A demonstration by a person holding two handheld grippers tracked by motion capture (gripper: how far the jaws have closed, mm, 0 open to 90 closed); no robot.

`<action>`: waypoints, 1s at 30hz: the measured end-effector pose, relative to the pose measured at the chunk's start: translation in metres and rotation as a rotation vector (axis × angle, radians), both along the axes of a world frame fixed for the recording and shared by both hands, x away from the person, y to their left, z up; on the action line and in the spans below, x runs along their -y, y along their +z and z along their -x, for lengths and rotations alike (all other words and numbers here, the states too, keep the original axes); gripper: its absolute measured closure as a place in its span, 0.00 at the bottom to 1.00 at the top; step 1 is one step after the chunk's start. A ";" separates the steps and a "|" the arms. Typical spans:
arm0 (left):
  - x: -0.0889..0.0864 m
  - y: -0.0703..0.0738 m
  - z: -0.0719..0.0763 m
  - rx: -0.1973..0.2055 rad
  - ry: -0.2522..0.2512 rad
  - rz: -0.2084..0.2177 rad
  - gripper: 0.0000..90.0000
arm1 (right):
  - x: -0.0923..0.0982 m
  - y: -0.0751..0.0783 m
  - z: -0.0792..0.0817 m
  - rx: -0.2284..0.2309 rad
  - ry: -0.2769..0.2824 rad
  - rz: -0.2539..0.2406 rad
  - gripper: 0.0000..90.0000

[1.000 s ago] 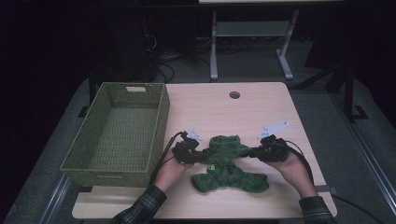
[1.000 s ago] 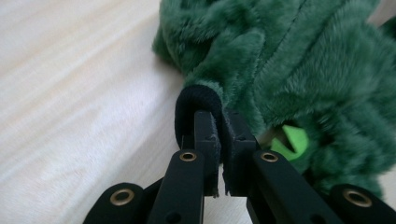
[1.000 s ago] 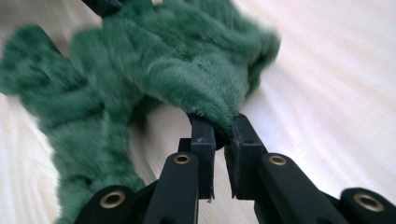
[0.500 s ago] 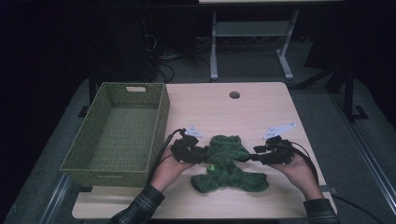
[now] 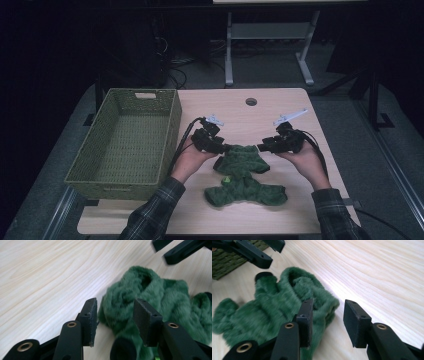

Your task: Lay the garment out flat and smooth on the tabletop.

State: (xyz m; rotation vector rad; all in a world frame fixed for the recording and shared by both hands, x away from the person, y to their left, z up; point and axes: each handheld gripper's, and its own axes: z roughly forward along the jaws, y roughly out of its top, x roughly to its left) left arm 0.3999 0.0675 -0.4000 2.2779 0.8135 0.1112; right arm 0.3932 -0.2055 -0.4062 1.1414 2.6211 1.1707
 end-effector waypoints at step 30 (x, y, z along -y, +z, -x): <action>0.000 0.004 -0.005 0.090 0.011 0.029 0.96 | -0.014 0.006 -0.010 0.045 -0.017 0.044 0.92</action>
